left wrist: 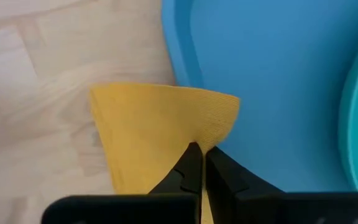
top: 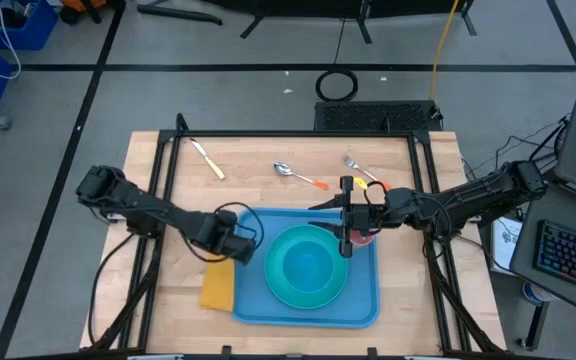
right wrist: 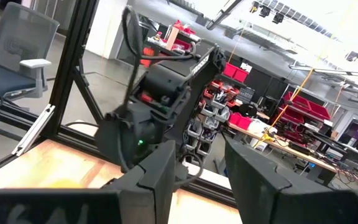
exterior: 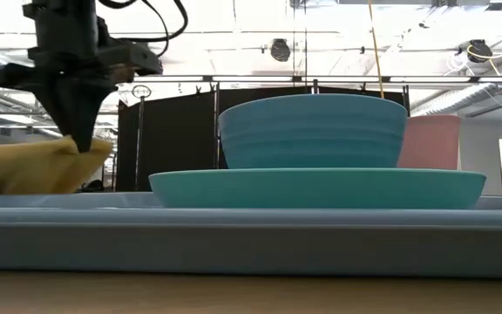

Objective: Set up tray
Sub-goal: Put the yellow napkin on the blue serving tray to the left of the green plate

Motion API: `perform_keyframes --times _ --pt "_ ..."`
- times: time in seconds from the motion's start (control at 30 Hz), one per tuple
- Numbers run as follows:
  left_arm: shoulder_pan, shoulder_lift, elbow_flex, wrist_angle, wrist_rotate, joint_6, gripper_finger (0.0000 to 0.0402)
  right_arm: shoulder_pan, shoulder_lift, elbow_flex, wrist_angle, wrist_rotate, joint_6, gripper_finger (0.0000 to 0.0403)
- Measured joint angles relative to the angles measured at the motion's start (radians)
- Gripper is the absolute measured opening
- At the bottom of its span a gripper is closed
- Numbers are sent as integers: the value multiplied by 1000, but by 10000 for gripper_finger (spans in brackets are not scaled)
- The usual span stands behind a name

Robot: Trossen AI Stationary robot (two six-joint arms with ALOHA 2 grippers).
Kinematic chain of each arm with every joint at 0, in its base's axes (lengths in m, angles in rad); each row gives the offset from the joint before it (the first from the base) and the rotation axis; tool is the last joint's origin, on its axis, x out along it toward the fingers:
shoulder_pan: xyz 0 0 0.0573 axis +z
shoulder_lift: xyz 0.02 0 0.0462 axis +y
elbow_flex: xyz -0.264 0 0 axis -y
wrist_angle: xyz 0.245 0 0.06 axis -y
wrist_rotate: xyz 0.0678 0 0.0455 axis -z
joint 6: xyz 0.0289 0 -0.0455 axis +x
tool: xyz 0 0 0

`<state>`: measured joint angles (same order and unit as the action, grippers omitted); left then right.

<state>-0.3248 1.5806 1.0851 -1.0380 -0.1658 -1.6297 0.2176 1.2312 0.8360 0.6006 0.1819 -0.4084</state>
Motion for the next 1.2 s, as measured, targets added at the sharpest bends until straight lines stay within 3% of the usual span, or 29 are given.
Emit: perform_keyframes --times 0.23,0.57,1.2 --pt "70 0 0 28 13 68 10 0 0 0 -1 0 0 130" --pt "131 0 1 217 19 205 8 0 0 0 -7 0 0 130" --pt "233 5 1 332 34 277 14 0 0 0 -10 0 3 130"
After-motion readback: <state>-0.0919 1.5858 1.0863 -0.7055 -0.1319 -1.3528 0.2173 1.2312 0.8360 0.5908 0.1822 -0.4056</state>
